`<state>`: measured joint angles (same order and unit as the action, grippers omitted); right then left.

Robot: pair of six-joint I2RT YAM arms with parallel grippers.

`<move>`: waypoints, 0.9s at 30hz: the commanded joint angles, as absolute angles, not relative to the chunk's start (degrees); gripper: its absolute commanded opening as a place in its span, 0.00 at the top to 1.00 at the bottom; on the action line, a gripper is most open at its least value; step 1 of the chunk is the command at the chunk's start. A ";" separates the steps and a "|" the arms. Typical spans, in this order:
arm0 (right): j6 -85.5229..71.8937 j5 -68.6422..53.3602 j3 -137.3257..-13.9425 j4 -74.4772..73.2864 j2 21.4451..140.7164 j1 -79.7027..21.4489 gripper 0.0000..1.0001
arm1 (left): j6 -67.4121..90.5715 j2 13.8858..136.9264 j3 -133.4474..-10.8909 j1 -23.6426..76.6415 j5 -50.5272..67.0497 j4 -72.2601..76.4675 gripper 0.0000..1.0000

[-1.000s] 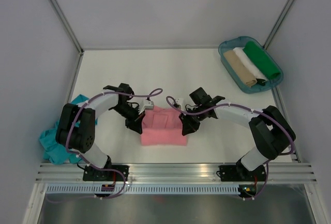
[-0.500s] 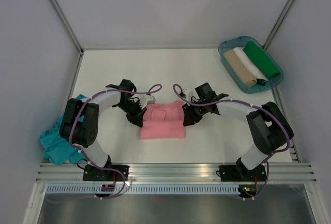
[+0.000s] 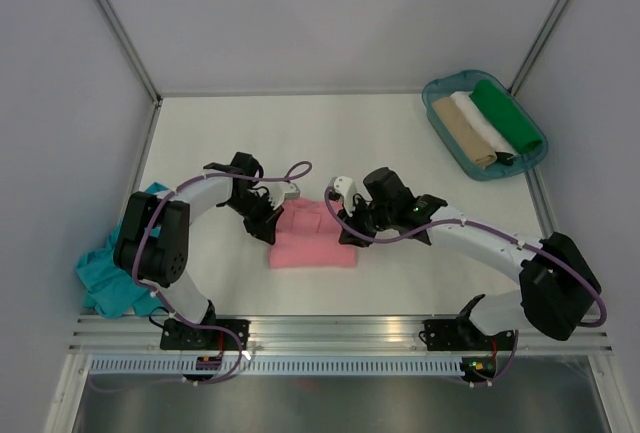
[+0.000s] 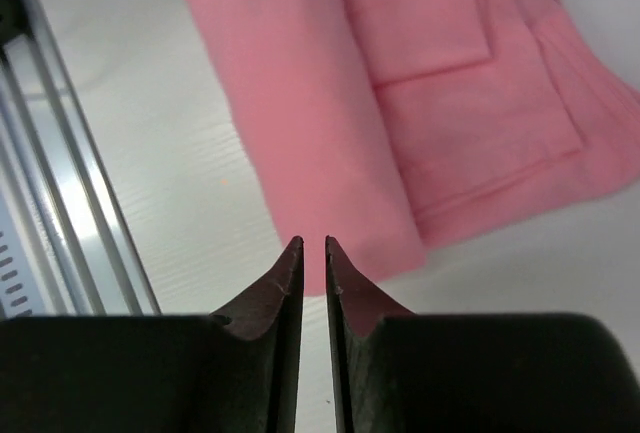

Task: Roll the t-shirts
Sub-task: Roll the tshirt

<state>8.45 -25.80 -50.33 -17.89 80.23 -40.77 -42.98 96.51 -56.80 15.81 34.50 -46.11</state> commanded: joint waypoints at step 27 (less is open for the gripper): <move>-4.04 -24.00 -45.88 3.43 92.99 -40.69 0.91 | -42.71 75.51 -55.31 15.97 28.66 -35.07 0.59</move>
<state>-3.09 -23.22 -46.09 0.67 92.31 -40.97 -40.25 80.75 -56.75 12.75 29.71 -37.76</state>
